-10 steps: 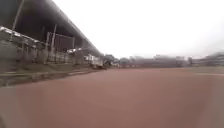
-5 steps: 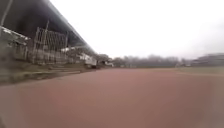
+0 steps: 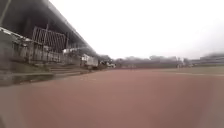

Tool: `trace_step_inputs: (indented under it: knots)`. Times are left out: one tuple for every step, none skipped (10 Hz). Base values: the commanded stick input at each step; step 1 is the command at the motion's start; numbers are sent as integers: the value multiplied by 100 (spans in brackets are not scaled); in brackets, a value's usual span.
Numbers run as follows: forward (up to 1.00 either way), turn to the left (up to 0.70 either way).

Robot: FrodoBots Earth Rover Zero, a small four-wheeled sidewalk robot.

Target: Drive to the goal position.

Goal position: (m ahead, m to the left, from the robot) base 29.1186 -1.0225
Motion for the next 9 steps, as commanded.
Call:
trace_step_inputs:
  knots:
    - [100,0]
    - [100,0]
    - [100,0]
    - [100,0]
    - [100,0]
    - [100,0]
    - [100,0]
    - [100,0]
    - [100,0]
